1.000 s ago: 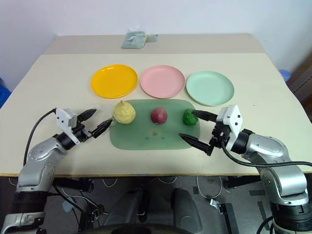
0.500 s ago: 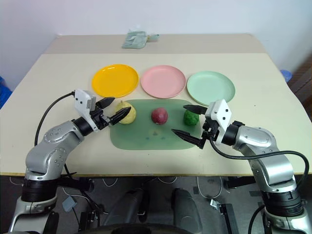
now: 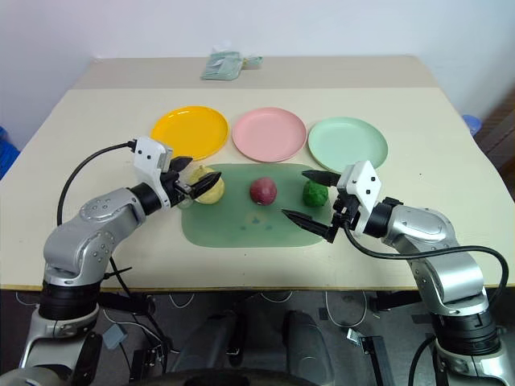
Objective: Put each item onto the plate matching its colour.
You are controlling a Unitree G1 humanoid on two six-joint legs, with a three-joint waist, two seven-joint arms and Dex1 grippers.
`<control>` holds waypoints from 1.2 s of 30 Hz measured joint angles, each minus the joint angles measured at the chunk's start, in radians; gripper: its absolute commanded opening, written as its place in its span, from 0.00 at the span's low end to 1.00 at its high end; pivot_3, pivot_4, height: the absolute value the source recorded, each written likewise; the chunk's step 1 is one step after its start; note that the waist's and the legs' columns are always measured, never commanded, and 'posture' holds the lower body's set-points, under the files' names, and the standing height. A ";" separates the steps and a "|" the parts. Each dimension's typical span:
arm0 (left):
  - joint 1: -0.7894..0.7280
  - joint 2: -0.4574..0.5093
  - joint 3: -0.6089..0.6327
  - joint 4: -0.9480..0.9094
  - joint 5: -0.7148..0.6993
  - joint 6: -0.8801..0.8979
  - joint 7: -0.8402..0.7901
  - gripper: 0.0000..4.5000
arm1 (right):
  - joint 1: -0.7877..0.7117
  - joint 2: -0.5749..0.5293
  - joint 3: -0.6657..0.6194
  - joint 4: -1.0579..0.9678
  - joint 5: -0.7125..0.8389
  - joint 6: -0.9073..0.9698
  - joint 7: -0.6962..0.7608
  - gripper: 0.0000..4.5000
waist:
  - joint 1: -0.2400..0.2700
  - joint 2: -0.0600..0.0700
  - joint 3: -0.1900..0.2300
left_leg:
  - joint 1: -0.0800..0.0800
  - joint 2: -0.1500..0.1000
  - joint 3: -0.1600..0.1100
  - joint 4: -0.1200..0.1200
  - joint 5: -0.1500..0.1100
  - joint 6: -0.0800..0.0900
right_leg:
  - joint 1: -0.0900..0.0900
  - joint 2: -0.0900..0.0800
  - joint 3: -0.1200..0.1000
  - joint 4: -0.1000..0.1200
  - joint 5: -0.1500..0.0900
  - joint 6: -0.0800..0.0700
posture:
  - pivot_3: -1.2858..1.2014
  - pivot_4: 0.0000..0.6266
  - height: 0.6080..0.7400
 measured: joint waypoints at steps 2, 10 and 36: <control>-0.005 0.007 0.000 0.006 0.009 0.000 0.001 0.71 | 0.001 0.000 0.000 0.000 0.000 0.000 -0.001 1.00 | 0.000 0.000 0.000 | 0.000 0.000 0.000 0.000 0.000 0.000 | 0.000 0.000 0.000 0.000 0.000 0.000 | 0.52 0.24 1.00; -0.007 0.009 -0.012 0.024 0.036 0.001 -0.002 0.59 | 0.026 0.001 0.000 0.001 -0.004 -0.020 -0.001 1.00 | 0.000 0.000 0.000 | 0.000 0.000 0.000 0.000 0.000 0.000 | 0.000 0.000 0.000 0.000 0.000 0.000 | 0.52 0.24 1.00; 0.020 -0.008 -0.001 0.003 0.072 -0.067 0.023 0.08 | 0.003 0.015 0.006 0.034 -0.019 -0.055 -0.004 1.00 | 0.000 0.000 0.000 | 0.000 0.000 0.000 0.000 0.000 0.000 | 0.000 0.000 0.000 0.001 0.000 0.000 | 0.52 0.24 1.00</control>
